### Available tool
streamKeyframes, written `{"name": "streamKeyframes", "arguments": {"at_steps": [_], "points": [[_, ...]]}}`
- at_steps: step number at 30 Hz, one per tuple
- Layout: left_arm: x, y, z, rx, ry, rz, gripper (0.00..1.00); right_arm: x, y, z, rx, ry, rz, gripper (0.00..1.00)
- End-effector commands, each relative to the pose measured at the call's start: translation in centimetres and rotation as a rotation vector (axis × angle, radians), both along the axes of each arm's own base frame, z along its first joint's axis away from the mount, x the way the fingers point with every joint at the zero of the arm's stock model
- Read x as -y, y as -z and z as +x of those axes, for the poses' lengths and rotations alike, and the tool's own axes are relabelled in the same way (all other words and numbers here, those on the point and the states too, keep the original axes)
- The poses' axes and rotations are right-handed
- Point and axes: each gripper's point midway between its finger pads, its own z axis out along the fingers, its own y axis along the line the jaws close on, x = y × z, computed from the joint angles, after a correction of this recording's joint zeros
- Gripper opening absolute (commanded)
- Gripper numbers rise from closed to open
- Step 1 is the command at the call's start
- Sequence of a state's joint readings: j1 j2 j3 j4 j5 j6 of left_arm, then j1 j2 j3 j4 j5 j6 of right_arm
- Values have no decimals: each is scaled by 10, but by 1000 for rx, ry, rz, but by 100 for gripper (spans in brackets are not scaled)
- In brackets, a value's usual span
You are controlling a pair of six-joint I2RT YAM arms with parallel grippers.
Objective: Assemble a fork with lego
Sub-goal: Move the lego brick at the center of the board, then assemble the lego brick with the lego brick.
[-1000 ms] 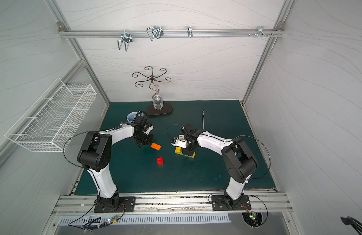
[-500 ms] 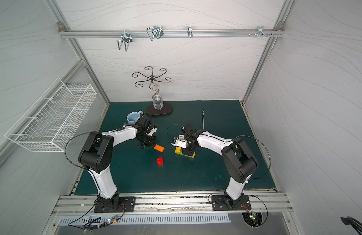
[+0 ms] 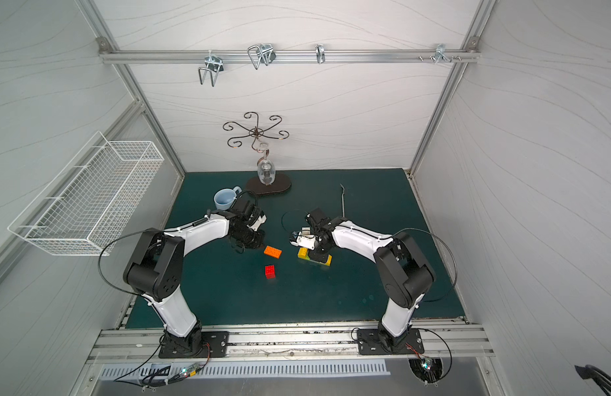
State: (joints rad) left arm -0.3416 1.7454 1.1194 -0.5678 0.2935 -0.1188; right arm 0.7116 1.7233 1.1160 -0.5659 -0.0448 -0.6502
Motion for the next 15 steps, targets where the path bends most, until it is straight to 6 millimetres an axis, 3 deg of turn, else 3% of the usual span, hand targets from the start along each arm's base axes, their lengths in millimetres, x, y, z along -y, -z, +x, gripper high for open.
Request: {"name": "streamKeyframes", "arguments": {"at_steps": [1, 9, 13, 15], "points": [[-1, -37, 16, 89, -31, 5, 0, -2, -10, -3, -4, 8, -9, 0], [-26, -83, 22, 195, -144, -7, 0, -23, -40, -2, 28, -6, 39, 0], [-46, -95, 20, 230, -214, -21, 1, -37, -52, -2, 36, -15, 56, 0], [-57, -98, 17, 246, -244, -10, 7, -47, -57, -3, 41, -25, 64, 0]]}}
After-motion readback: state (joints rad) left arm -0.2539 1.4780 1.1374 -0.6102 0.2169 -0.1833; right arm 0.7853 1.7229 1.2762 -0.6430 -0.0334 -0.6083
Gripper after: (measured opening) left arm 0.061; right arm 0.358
